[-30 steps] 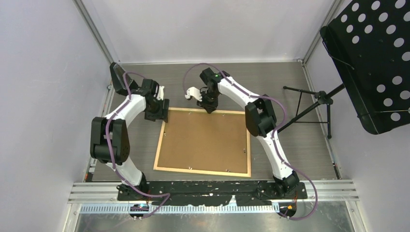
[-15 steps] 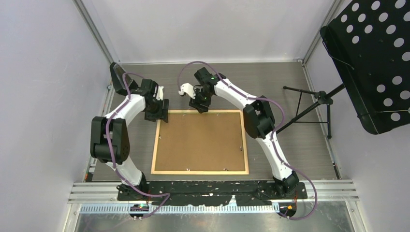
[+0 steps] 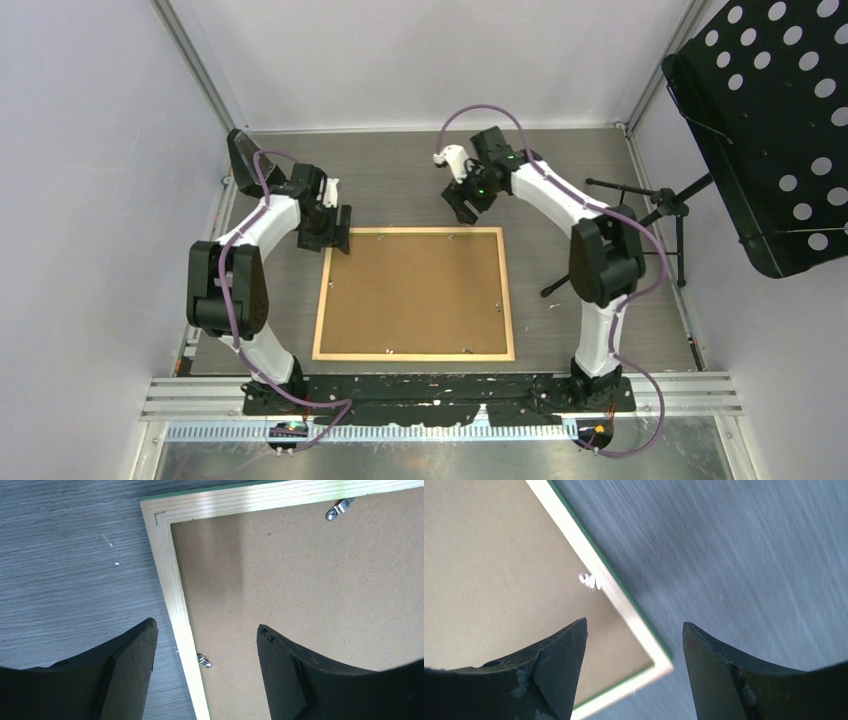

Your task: Put the photo into the frame

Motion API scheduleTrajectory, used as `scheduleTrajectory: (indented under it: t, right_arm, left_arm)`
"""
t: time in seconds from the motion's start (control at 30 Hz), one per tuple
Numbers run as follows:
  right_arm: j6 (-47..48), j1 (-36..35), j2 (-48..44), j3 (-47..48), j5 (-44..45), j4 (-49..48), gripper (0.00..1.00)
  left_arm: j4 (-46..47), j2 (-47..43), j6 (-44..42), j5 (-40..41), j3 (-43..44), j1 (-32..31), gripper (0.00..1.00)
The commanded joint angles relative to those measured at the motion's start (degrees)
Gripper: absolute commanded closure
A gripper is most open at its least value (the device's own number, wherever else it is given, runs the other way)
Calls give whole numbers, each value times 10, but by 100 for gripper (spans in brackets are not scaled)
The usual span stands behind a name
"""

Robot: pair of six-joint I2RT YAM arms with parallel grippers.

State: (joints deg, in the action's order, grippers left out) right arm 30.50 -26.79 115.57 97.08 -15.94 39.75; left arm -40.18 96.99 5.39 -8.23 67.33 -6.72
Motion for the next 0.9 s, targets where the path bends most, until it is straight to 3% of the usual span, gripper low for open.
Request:
scheduleTrajectory:
  t: [0.0, 0.3, 0.53, 0.87]
  right_arm:
    - [-63, 28, -100, -98, 36, -42, 25]
    - [-100, 88, -165, -242, 23, -44, 31]
    - [-127, 119, -155, -277, -14, -51, 37]
    - [-151, 138, -132, -290, -67, -53, 39]
  left_arm:
    - [-1, -25, -12, -13, 13, 5, 28]
    - [4, -36, -18, -2, 15, 7, 29]
    - [3, -31, -20, -6, 19, 10, 30]
    - [3, -33, -21, -9, 19, 10, 32]
